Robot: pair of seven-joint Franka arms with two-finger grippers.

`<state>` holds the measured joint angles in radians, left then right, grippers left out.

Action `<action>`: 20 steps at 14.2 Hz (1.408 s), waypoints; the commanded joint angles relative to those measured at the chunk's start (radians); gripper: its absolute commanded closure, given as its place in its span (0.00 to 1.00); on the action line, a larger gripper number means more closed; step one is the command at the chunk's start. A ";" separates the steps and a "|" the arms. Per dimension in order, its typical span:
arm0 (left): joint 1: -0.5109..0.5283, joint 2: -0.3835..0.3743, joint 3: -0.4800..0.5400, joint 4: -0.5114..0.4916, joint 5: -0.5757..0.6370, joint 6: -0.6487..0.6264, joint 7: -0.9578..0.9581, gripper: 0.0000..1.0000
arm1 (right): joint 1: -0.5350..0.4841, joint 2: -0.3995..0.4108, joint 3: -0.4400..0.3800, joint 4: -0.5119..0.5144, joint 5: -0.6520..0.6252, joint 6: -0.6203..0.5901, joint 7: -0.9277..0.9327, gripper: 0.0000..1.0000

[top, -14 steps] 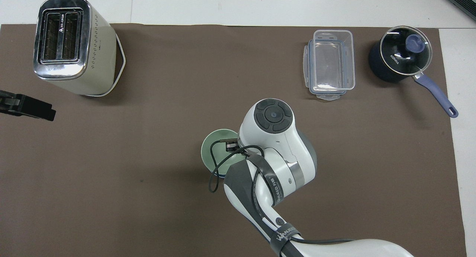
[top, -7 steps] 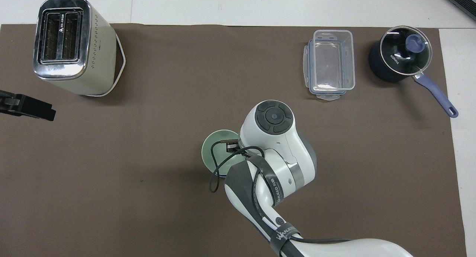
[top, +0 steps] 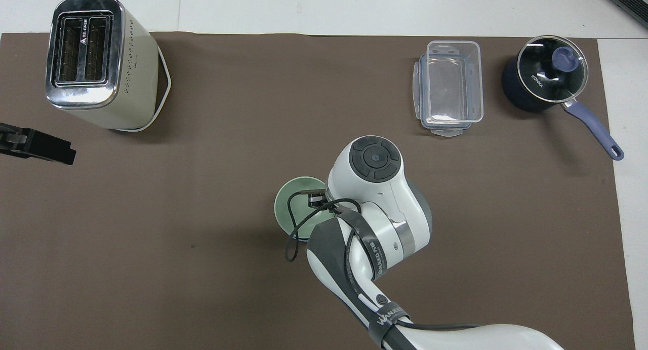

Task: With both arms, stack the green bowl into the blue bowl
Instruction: 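Lower the green bowl into the blue bowl and open the right gripper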

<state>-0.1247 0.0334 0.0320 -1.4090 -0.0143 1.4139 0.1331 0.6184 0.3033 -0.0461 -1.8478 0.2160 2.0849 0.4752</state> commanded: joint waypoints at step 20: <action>0.010 -0.027 -0.004 -0.030 -0.013 -0.006 -0.009 0.00 | -0.074 -0.114 -0.008 -0.021 -0.019 -0.006 -0.053 0.00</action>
<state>-0.1247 0.0334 0.0319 -1.4090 -0.0143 1.4138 0.1331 0.5945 0.2473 -0.0564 -1.8538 0.2092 2.0818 0.4563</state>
